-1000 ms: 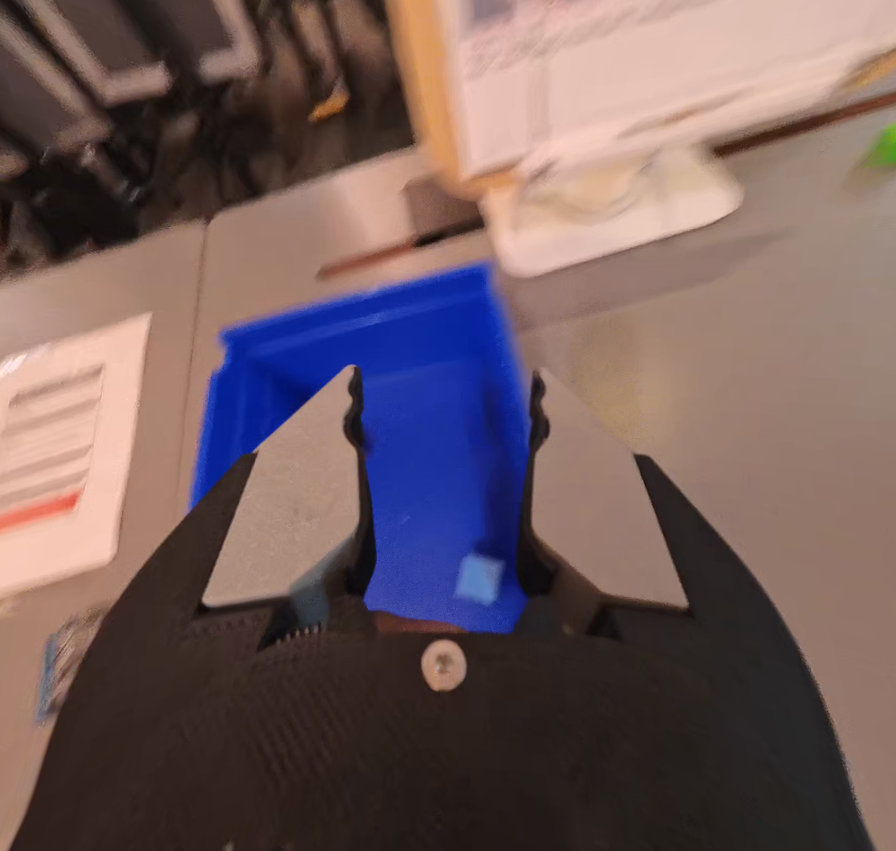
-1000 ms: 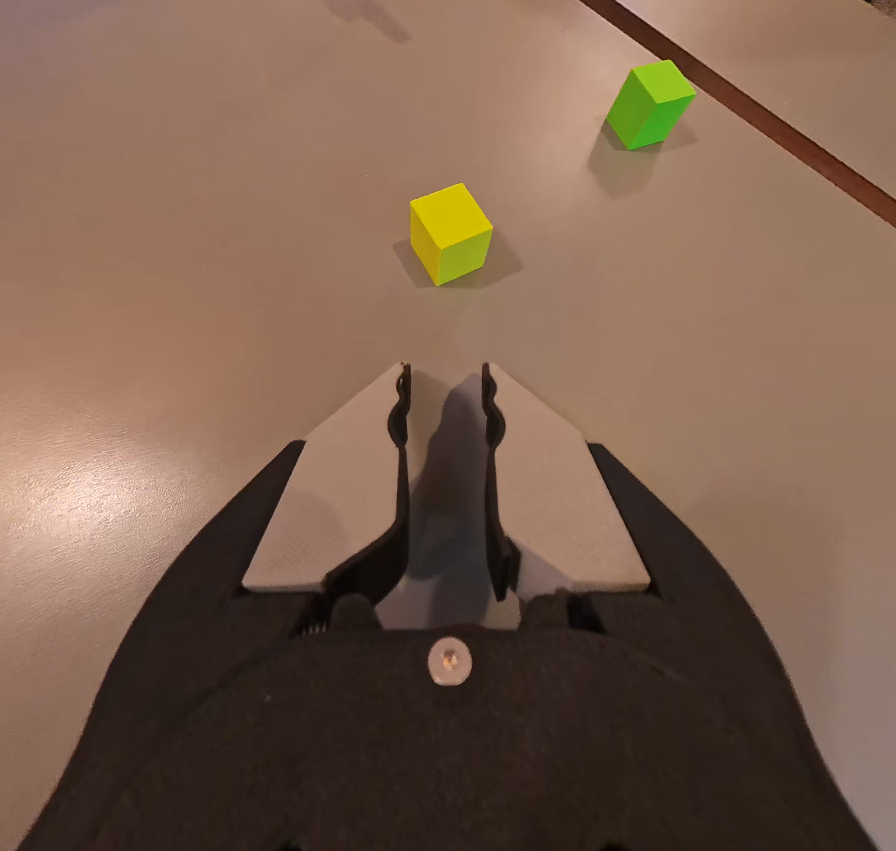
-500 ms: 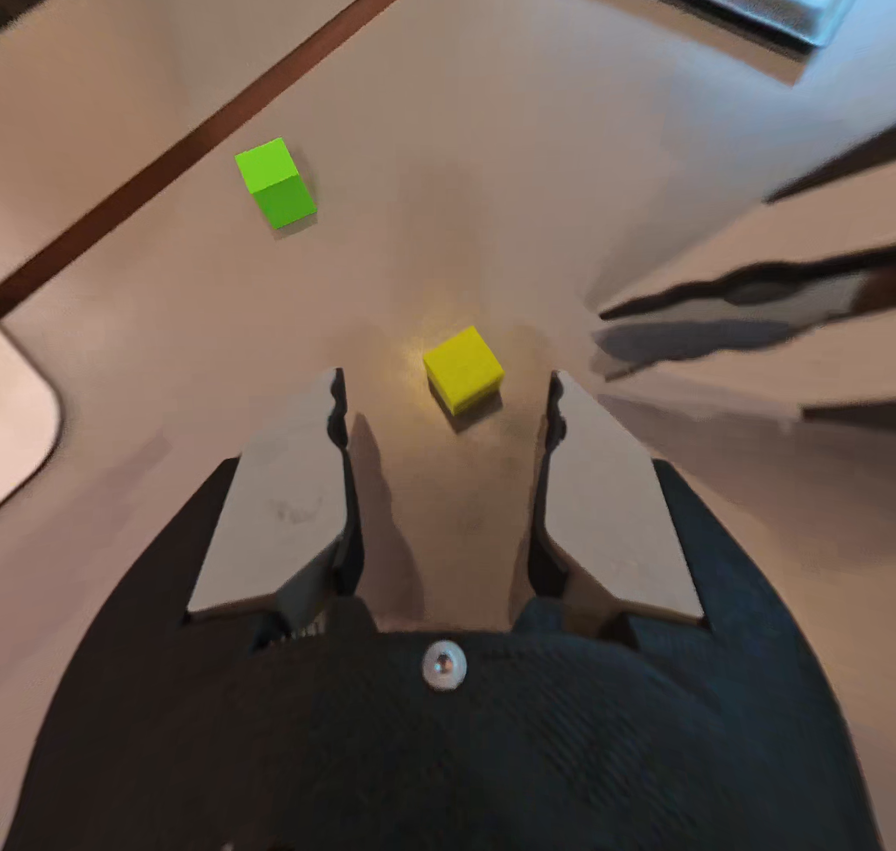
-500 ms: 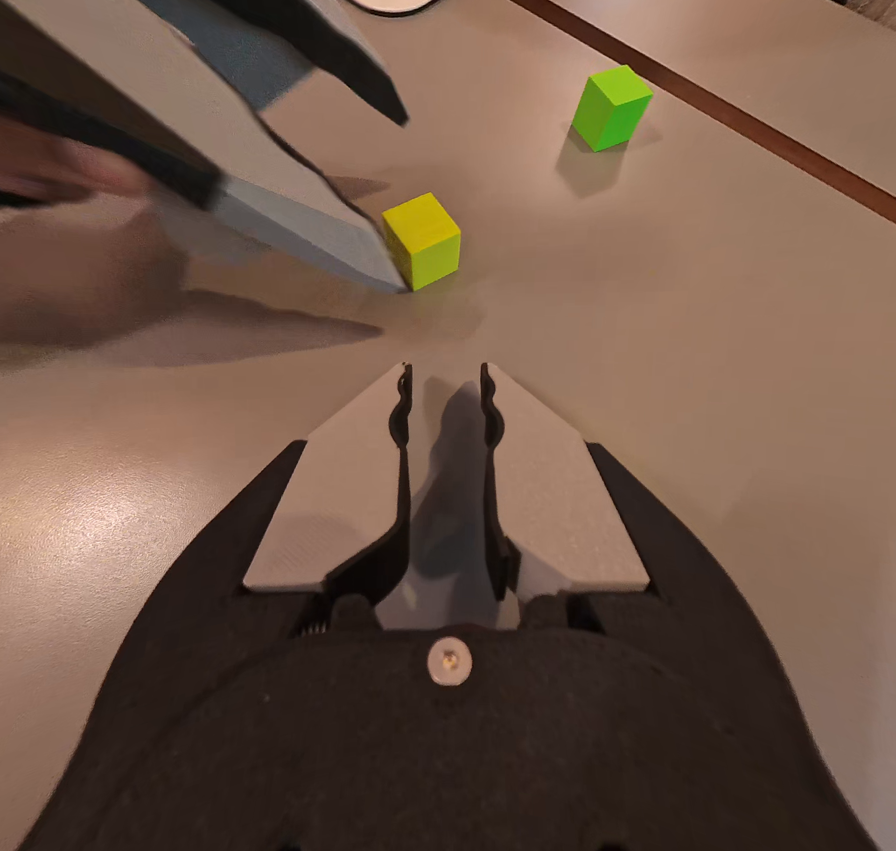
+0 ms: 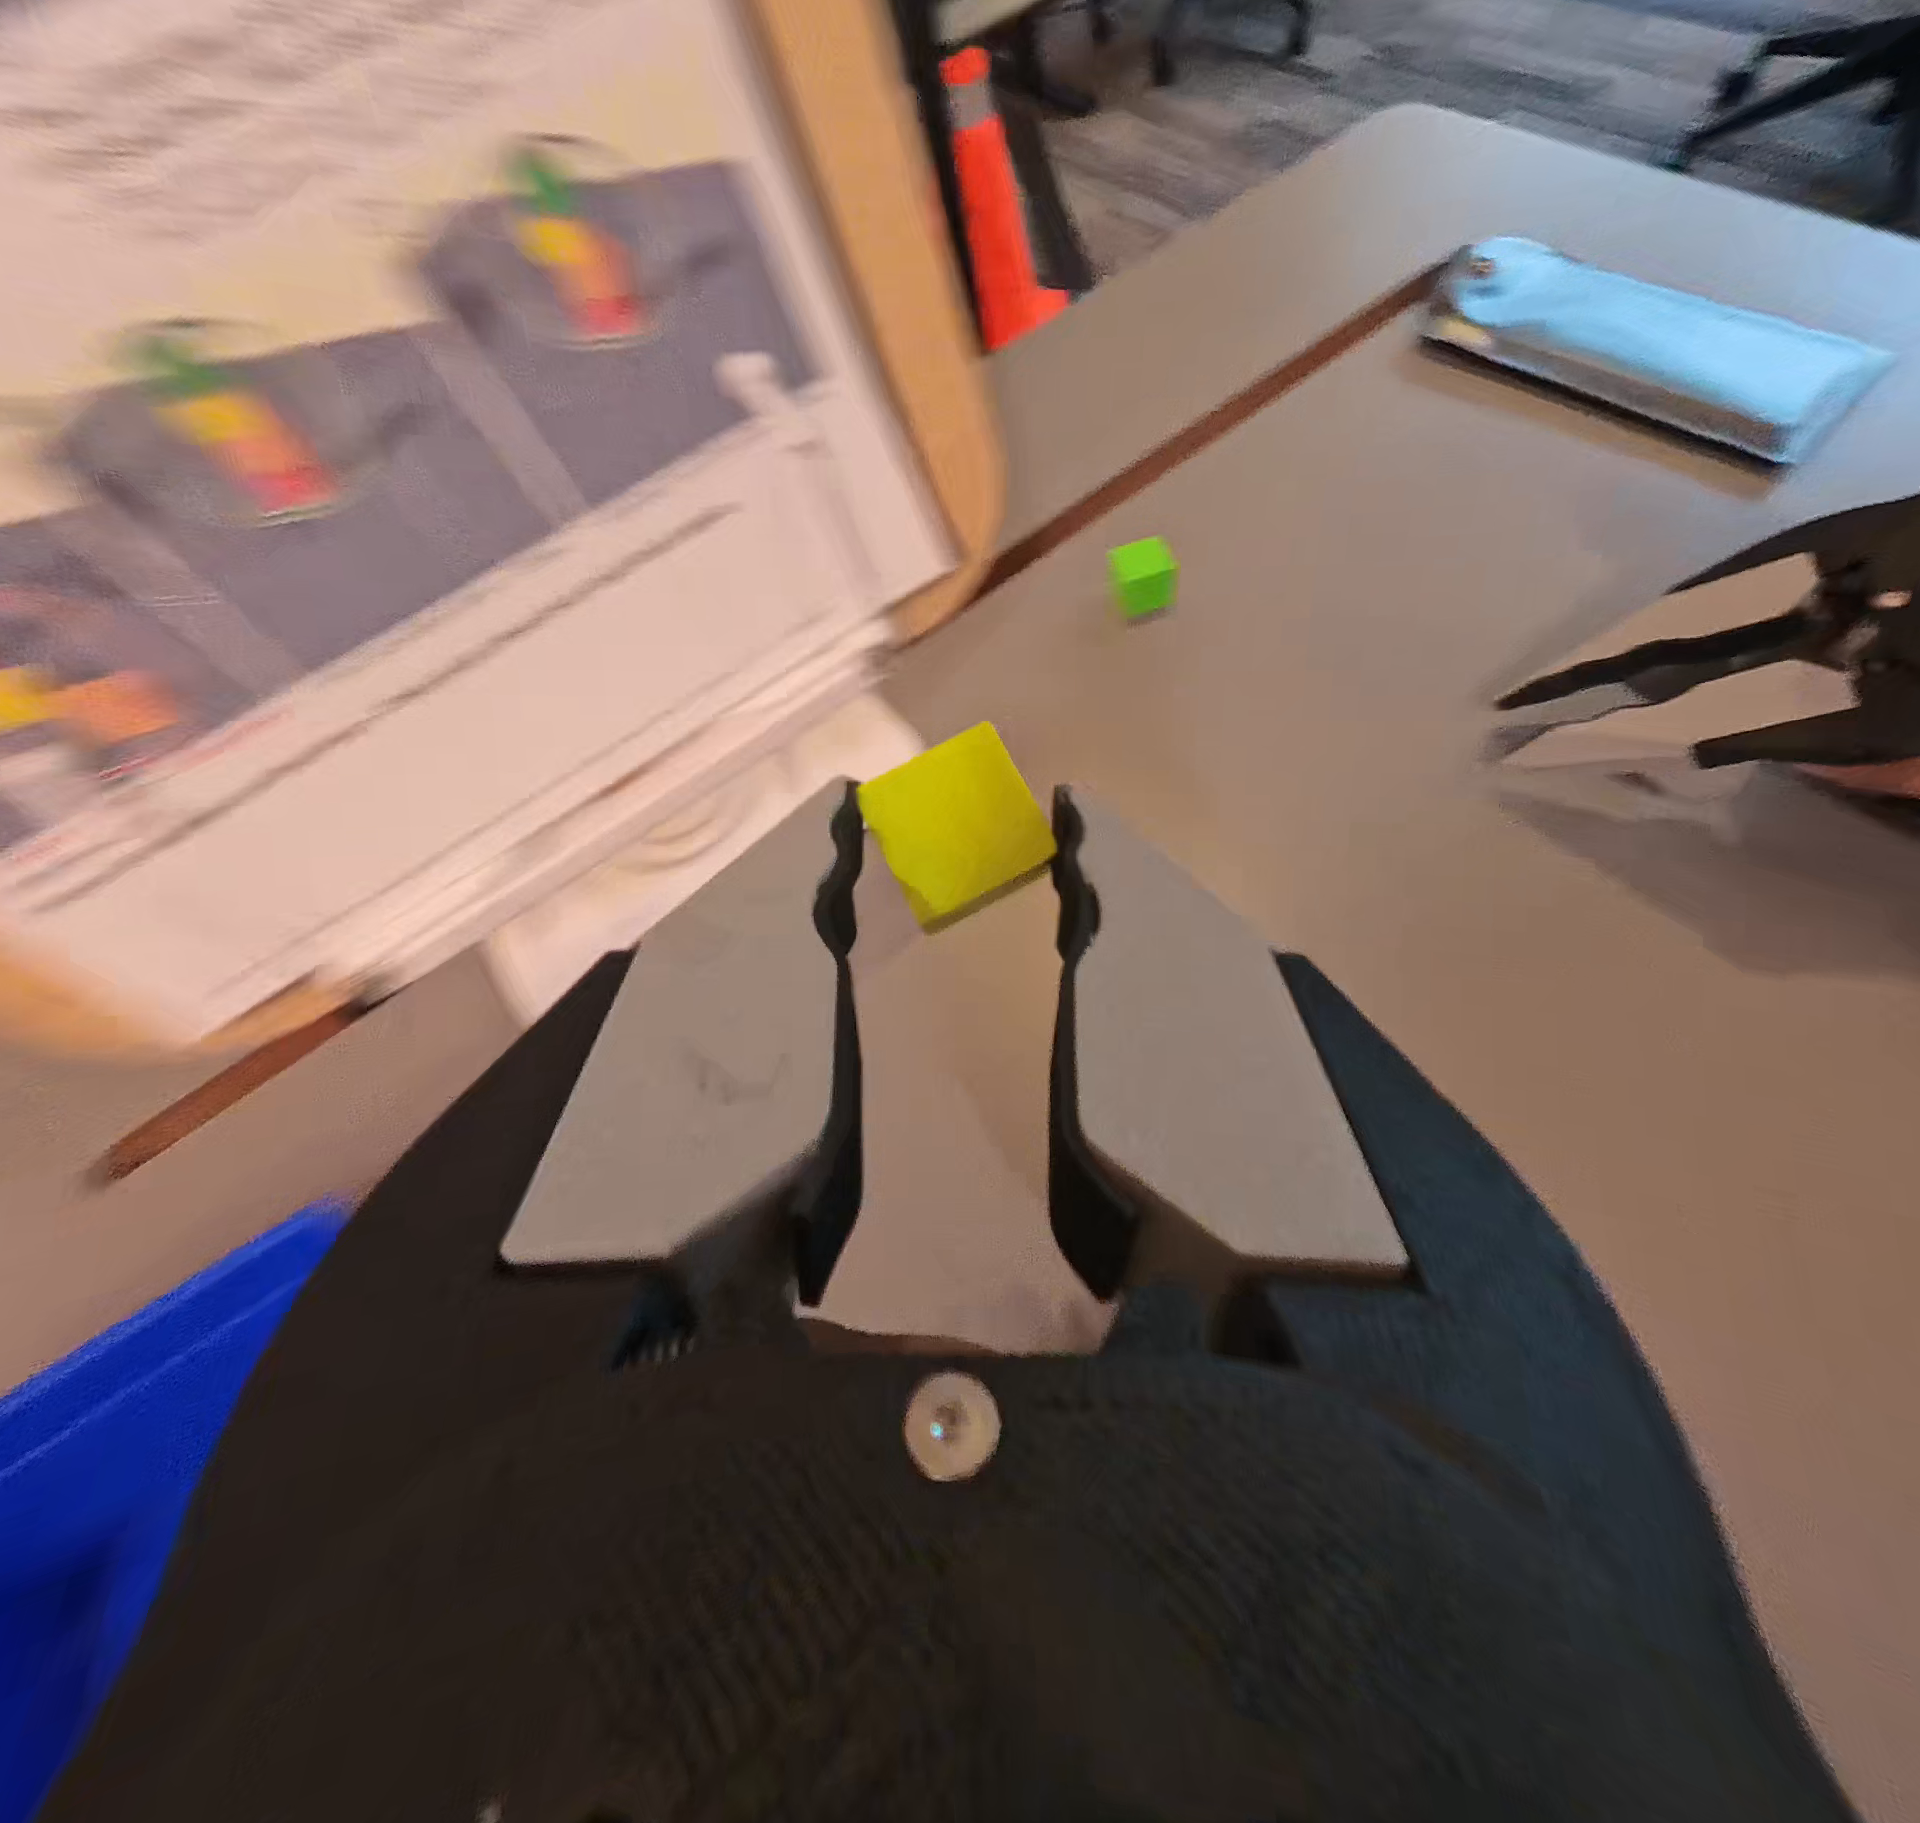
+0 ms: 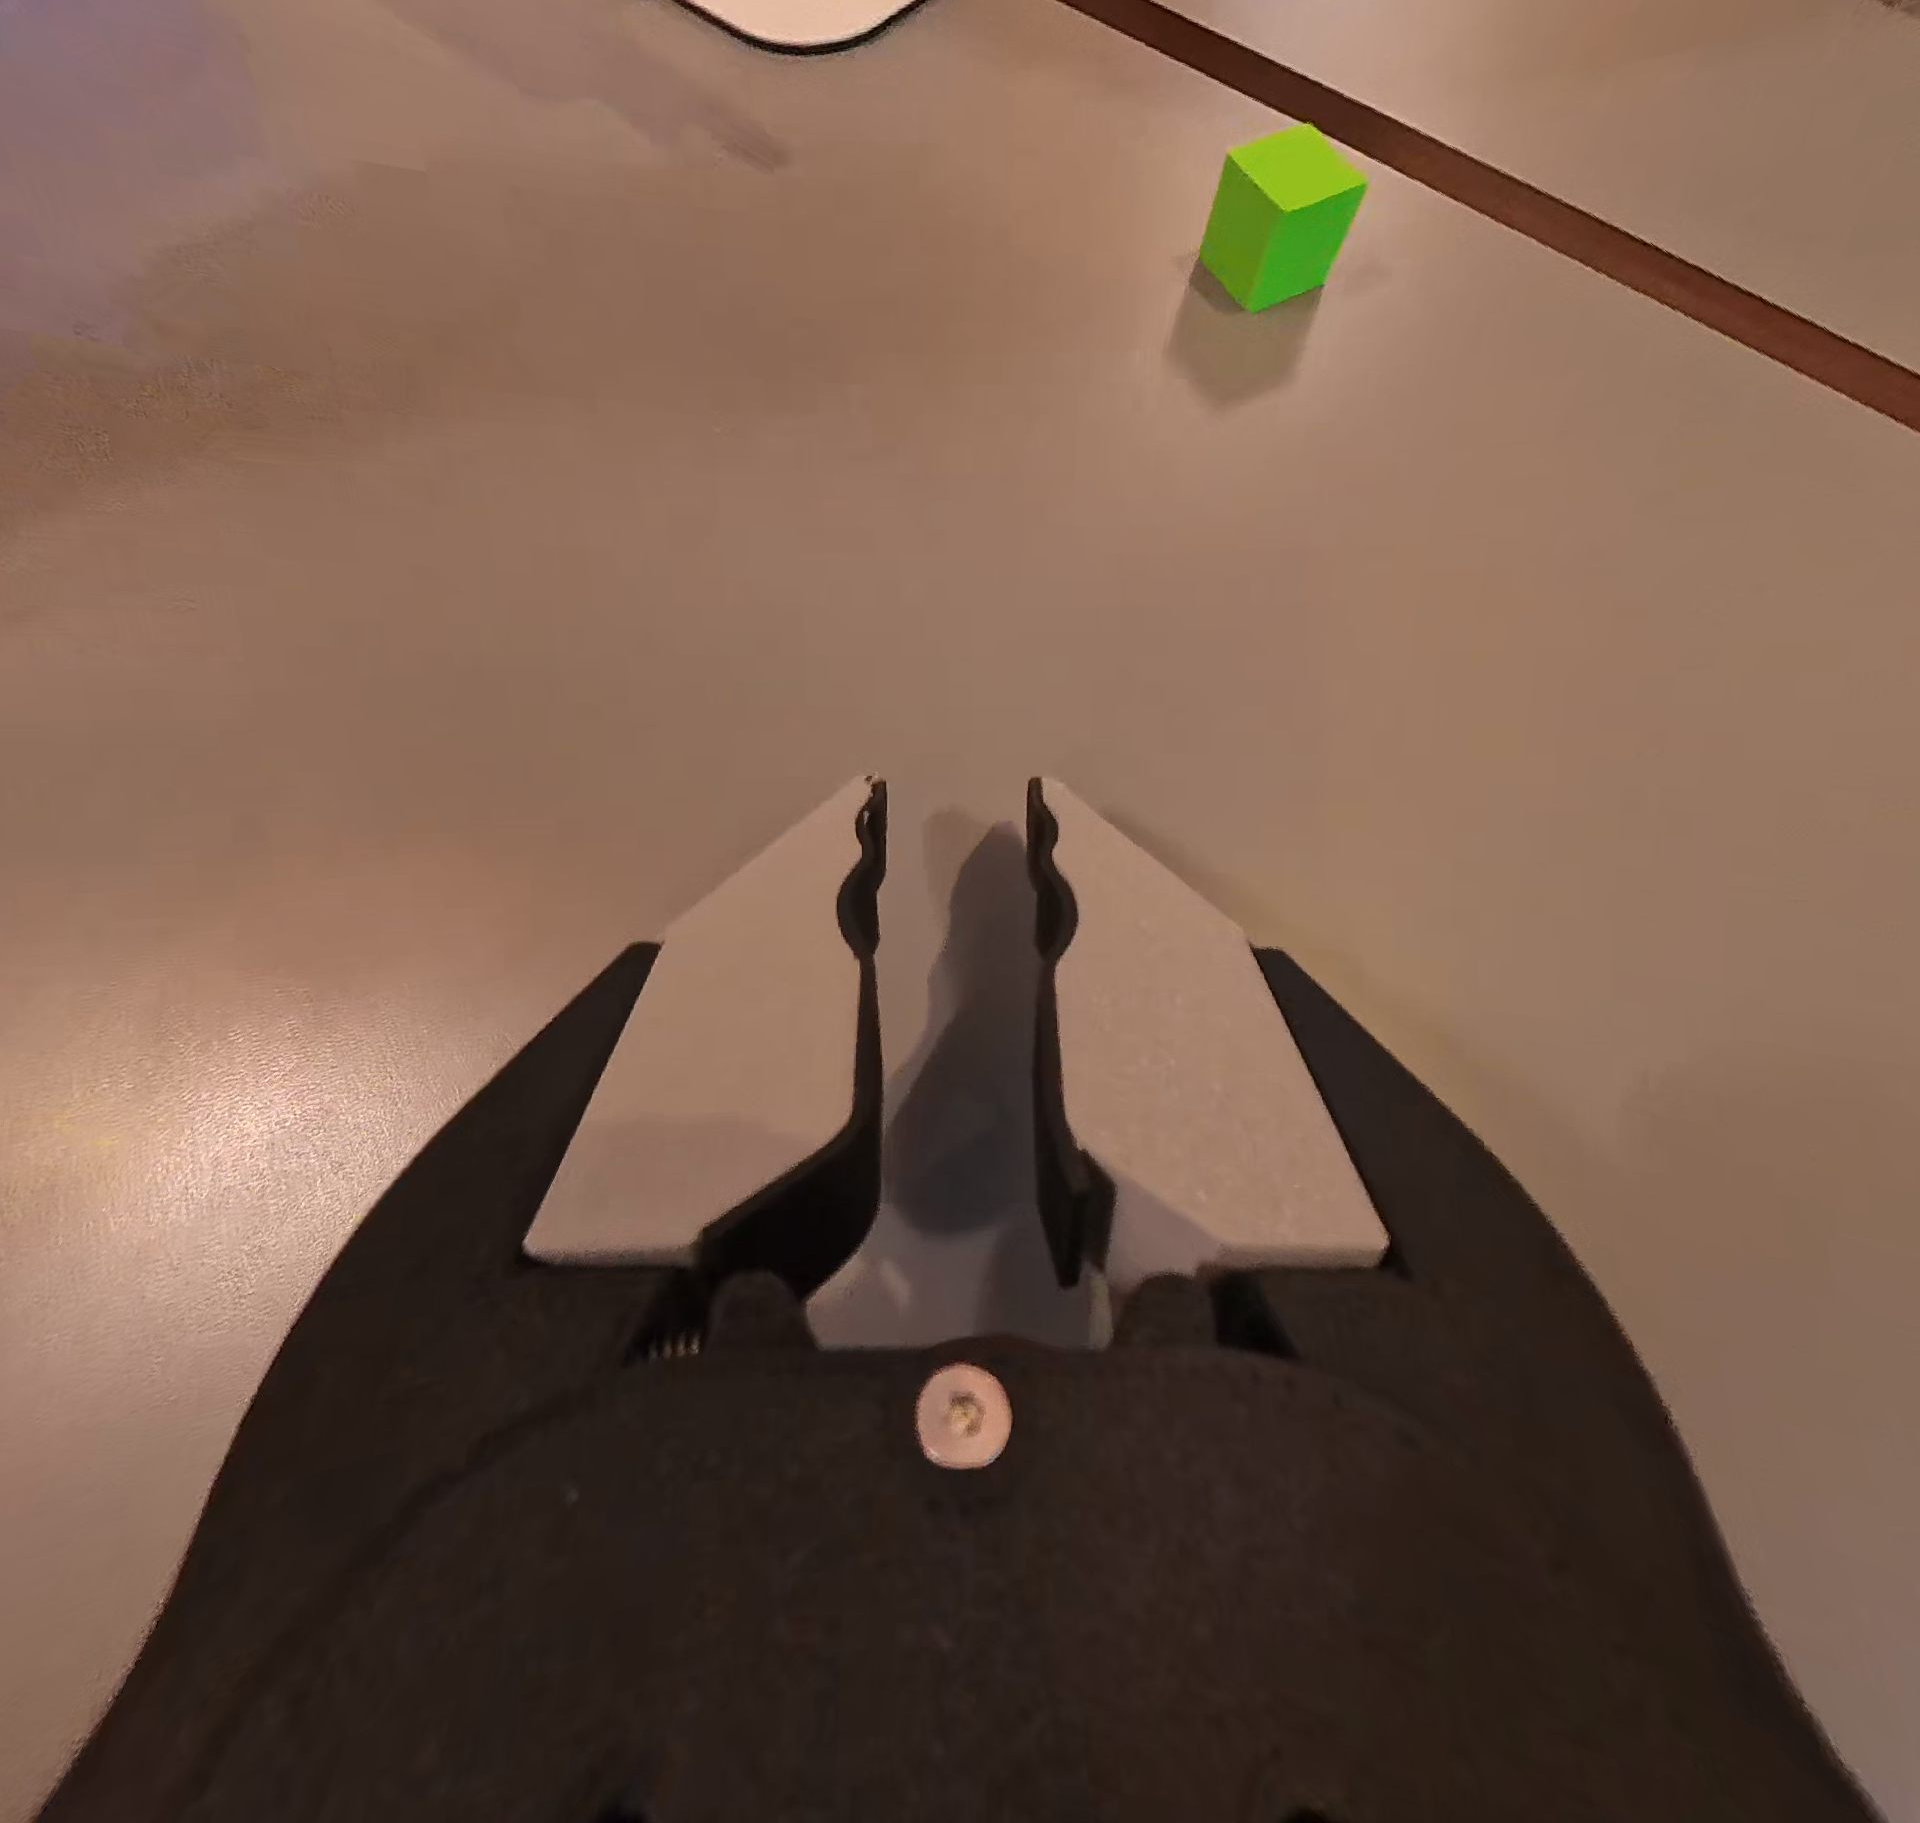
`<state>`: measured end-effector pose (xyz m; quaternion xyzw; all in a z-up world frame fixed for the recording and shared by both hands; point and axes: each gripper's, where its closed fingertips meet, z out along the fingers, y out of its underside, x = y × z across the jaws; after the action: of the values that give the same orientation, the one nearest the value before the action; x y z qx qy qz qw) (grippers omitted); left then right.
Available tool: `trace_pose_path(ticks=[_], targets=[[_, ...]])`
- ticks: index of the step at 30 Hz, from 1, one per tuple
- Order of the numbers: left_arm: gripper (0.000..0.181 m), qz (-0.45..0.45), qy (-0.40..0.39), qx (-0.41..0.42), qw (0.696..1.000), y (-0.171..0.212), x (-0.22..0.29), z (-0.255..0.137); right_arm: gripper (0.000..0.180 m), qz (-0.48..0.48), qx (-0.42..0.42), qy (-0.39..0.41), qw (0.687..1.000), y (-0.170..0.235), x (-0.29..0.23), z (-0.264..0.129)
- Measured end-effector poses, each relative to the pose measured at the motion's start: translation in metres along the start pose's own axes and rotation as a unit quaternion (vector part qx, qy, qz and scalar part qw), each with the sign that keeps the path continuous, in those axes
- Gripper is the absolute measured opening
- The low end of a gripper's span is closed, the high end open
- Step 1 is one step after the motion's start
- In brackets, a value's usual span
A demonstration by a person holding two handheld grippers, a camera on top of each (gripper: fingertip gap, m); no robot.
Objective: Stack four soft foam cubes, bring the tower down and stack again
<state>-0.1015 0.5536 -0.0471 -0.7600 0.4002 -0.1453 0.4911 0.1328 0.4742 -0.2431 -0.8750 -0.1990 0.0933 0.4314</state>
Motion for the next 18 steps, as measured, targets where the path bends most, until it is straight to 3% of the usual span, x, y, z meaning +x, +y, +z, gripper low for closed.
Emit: trace_pose_path(ticks=[2,5,9,10,11,12,15,18], targets=[[0.035,-0.014,-0.063,-0.005,0.998,0.014,-0.061,-0.049,0.024,-0.013,-0.007,0.001,1.000,0.001,-0.003,0.002],[0.035,-0.063,-0.106,-0.077,0.989,0.078,-0.132,-0.099,0.023,-0.026,-0.015,0.005,1.000,0.002,-0.007,0.005],[0.036,-0.140,-0.106,-0.181,0.968,0.185,-0.176,-0.109,0.023,-0.028,-0.016,0.005,0.999,0.001,-0.009,0.006],[0.044,-0.153,-0.111,-0.199,0.962,0.203,-0.181,-0.108,0.023,-0.028,-0.015,0.006,0.999,0.001,-0.009,0.006],[0.066,-0.158,-0.118,-0.203,0.959,0.210,-0.185,-0.106,0.024,-0.028,-0.013,0.006,1.000,0.001,-0.009,0.006],[0.076,-0.154,-0.128,-0.189,0.961,0.205,-0.188,-0.105,0.024,-0.027,-0.011,0.006,1.000,0.001,-0.008,0.005],[0.069,-0.121,-0.152,-0.105,0.975,0.148,-0.187,-0.098,0.024,-0.025,-0.011,0.006,1.000,0.001,-0.008,0.005],[0.067,-0.068,-0.102,-0.056,0.991,0.081,-0.138,-0.079,0.024,-0.026,-0.014,0.008,1.000,0.001,-0.008,0.006]])
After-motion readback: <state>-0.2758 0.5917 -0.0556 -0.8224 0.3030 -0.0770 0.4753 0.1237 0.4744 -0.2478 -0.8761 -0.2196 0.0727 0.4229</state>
